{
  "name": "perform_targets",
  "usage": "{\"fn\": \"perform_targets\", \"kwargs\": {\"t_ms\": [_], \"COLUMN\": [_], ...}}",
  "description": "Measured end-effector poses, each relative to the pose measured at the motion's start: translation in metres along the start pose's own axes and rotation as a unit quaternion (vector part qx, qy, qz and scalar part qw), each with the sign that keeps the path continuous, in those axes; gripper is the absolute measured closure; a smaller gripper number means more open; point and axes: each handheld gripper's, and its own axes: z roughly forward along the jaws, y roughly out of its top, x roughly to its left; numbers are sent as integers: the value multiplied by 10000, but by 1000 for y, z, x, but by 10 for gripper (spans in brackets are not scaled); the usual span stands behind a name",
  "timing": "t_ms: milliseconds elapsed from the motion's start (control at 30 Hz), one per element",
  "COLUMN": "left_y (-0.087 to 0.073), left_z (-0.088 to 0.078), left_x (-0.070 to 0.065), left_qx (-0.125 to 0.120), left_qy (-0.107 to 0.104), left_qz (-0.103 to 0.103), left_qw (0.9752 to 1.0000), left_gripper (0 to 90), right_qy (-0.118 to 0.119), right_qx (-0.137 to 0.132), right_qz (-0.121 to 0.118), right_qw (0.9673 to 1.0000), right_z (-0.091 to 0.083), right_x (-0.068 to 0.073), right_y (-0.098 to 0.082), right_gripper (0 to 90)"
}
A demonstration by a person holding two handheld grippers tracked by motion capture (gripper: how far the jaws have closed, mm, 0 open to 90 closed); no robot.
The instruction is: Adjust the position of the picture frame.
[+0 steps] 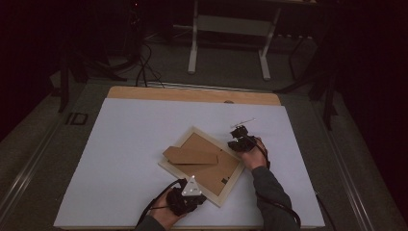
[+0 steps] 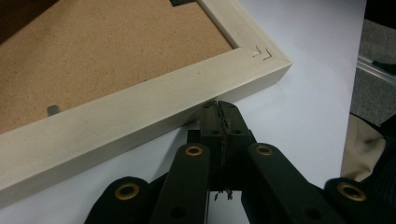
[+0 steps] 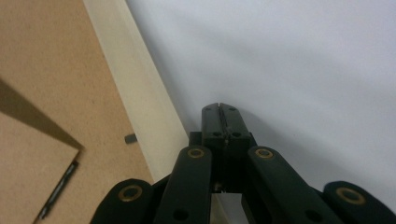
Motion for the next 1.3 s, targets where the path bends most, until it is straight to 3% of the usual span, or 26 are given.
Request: {"fn": "perform_targets", "kwargs": {"t_ms": [133,367,500,600,767,800,967,1033,1167,1200,1233,1267,1300], "left_y": [0,1,1,0,1,0,-2,-4,-6,-8,-8,-11,-11], "left_z": [0,-7,-18,-31,-43,-50,-64,-75,-84,-90,-90,-95,-95], "left_x": [0,5,12,21,30,36,47,56,65,71,71,77,77], "left_qx": [-37,-187,-343,-587,-713,-808,-959,-1120,-1181,-1228,-1228,-1267,-1267], "left_qy": [-32,-76,27,52,251,351,524,618,762,881,881,971,971], "left_qz": [-17,-45,-125,-365,-400,-507,-626,-795,-885,-975,-975,-1065,-1065], "left_qw": [10000,9998,9993,9976,9963,9948,9920,9886,9861,9837,9837,9814,9814], "left_gripper": [900,900,900,900,900,900,897,897,897,897,897,897,897], "right_qy": [204,167,213,197,170,173,184,160,107,113,113,114,114], "right_qx": [-174,-385,-478,-477,-507,-502,-482,-521,-522,-535,-535,-543,-543], "right_qz": [51,-82,-196,-248,-257,-269,-276,-307,-383,-389,-389,-359,-359], "right_qw": [9996,9991,9984,9984,9982,9982,9983,9980,9978,9977,9977,9978,9978], "right_z": [-3,-19,-33,-37,-47,-50,-56,-61,-65,-69,-69,-72,-72], "right_x": [-4,-5,-2,-1,0,0,2,4,6,6,6,6,6], "right_y": [-3,-9,-19,-24,-35,-40,-49,-57,-64,-69,-69,-73,-73], "right_gripper": [900,900,900,900,900,900,900,900,900,900,900,900,900]}}
